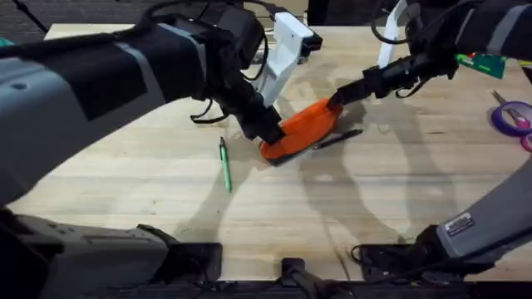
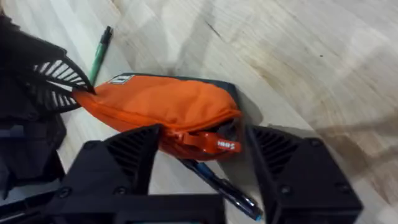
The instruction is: Unzip the bag, pick up the pens from the table one at a time and place them inside, then zip the bag closed.
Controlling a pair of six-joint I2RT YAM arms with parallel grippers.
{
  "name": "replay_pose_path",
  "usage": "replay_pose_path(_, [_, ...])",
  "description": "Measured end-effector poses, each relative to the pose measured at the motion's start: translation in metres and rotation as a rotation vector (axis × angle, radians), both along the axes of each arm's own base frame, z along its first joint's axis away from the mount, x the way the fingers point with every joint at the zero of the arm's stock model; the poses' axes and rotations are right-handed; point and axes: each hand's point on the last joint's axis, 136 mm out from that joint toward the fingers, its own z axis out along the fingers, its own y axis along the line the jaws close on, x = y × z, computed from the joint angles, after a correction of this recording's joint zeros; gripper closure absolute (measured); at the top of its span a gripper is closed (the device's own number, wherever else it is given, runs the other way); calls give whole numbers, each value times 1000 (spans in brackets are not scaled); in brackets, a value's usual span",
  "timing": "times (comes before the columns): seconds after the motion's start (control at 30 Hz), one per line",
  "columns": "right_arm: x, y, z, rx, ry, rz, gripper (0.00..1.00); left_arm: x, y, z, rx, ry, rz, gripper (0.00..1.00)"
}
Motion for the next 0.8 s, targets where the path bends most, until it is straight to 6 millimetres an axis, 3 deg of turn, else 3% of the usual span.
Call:
replay_pose_path(0.17, [-3,2,1,10,12,2,333,0,0,0,-1,-2,0,958])
replay_pose_path(0.6, [-8,3,3,28,43,1,634,1,0,0,-2,-3,-1,957])
replay_pose_path(0.8, [-12,-6,5,47,85,-32,942,1,-1,0,-2,-5,-2,957])
